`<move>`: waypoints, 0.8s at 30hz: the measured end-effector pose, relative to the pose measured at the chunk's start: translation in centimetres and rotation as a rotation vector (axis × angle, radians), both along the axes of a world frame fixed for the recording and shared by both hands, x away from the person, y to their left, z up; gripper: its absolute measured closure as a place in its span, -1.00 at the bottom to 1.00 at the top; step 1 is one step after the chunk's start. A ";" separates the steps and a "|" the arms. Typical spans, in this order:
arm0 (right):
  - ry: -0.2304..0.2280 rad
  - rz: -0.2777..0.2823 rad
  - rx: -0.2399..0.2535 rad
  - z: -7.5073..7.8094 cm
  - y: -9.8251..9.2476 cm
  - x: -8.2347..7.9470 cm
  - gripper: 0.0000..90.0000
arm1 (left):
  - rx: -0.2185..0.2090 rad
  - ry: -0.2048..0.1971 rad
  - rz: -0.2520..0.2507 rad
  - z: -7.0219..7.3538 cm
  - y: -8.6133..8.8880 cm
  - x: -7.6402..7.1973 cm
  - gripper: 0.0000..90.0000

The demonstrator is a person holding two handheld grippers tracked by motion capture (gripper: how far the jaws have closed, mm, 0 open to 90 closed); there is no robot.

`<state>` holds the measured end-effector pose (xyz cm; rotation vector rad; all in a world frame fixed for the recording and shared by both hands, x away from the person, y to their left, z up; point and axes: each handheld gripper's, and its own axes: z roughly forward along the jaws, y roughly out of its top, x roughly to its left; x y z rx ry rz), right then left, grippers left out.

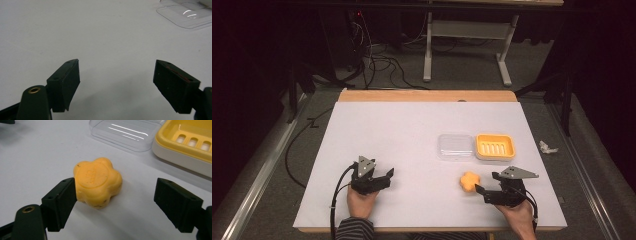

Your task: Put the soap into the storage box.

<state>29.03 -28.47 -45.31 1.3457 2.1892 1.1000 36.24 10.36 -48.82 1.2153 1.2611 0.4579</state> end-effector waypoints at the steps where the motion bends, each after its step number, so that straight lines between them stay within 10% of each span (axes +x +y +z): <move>1: 0.002 0.006 -0.003 0.0 0.2 0.0 -0.59 | 0.000 0.000 0.000 0.0 0.0 0.0 -0.51; 24: 0.060 0.110 -0.136 0.3 3.6 2.0 -0.59 | 0.001 0.001 0.000 0.0 0.0 0.0 -0.51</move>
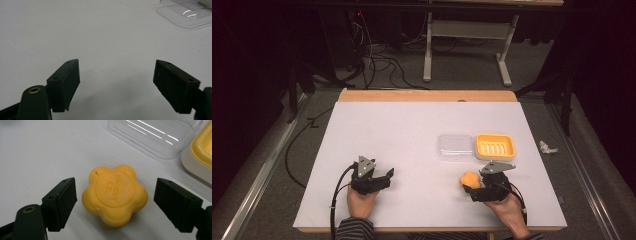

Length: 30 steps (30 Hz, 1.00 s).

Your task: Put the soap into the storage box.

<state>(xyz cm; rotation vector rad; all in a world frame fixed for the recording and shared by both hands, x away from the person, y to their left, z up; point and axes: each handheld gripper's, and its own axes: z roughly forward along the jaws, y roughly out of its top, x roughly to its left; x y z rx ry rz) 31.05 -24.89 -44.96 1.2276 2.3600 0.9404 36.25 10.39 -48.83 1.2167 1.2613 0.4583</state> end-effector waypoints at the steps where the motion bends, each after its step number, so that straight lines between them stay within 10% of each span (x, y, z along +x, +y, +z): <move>1: 0.006 0.000 0.003 -0.1 0.1 0.1 -0.58 | -0.001 0.001 0.000 0.0 0.0 0.0 -0.51; 30: 0.054 0.054 -0.089 -1.6 1.0 1.2 -0.46 | -0.005 0.006 0.000 0.0 0.0 0.0 -0.51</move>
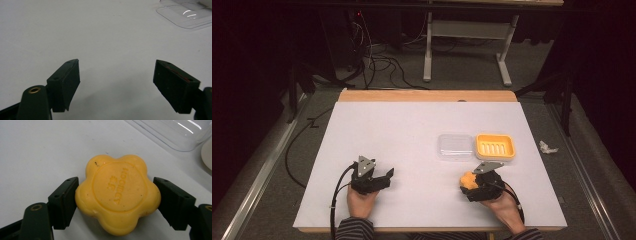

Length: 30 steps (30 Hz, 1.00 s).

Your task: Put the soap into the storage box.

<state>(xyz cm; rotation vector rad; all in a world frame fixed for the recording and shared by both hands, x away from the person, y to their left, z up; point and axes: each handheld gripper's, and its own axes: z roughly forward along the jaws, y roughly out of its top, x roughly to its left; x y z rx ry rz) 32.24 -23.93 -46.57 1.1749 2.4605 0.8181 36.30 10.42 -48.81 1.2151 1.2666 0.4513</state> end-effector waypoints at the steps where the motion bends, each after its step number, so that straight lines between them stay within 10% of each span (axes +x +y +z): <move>1: 0.003 0.001 -0.002 0.0 0.0 0.0 -0.46 | 0.000 0.000 0.000 0.0 0.0 0.0 -0.51; 30: -0.075 0.066 -0.069 0.1 0.3 -0.6 -0.44 | 0.005 0.006 0.005 0.0 0.0 0.1 -0.49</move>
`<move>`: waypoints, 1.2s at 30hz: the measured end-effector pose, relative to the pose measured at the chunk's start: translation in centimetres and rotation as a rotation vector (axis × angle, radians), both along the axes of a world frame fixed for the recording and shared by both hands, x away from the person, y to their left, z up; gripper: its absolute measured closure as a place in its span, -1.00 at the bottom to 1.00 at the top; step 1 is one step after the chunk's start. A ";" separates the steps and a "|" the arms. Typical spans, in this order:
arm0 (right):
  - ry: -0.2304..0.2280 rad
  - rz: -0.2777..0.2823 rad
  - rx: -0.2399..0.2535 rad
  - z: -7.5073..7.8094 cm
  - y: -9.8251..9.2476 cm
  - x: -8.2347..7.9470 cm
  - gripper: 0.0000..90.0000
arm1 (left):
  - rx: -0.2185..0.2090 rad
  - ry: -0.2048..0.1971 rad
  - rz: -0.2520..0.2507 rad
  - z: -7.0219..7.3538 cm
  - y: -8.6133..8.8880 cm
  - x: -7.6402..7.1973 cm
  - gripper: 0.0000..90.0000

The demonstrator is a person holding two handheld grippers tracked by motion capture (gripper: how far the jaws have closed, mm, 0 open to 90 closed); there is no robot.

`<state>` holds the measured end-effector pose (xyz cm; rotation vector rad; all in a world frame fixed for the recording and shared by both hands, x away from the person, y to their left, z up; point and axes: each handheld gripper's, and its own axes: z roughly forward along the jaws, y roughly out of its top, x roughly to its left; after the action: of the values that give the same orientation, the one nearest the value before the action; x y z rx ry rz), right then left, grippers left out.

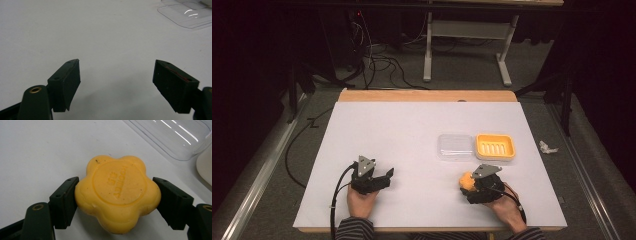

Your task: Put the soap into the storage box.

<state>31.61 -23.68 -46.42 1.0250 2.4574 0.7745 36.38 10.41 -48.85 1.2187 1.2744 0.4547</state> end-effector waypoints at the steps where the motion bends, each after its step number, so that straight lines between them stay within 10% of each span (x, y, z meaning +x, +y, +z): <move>1: 0.001 -0.002 0.008 0.0 0.0 0.0 -0.43 | 0.000 0.001 0.000 0.0 0.0 0.0 -0.49; 36: -0.058 -0.037 0.108 2.1 -2.6 -0.3 -0.43 | 0.003 -0.001 0.001 0.0 0.0 0.0 -0.50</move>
<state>31.30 -26.30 -44.28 1.0678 2.3632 0.9203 36.36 10.38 -48.86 1.2205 1.2736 0.4577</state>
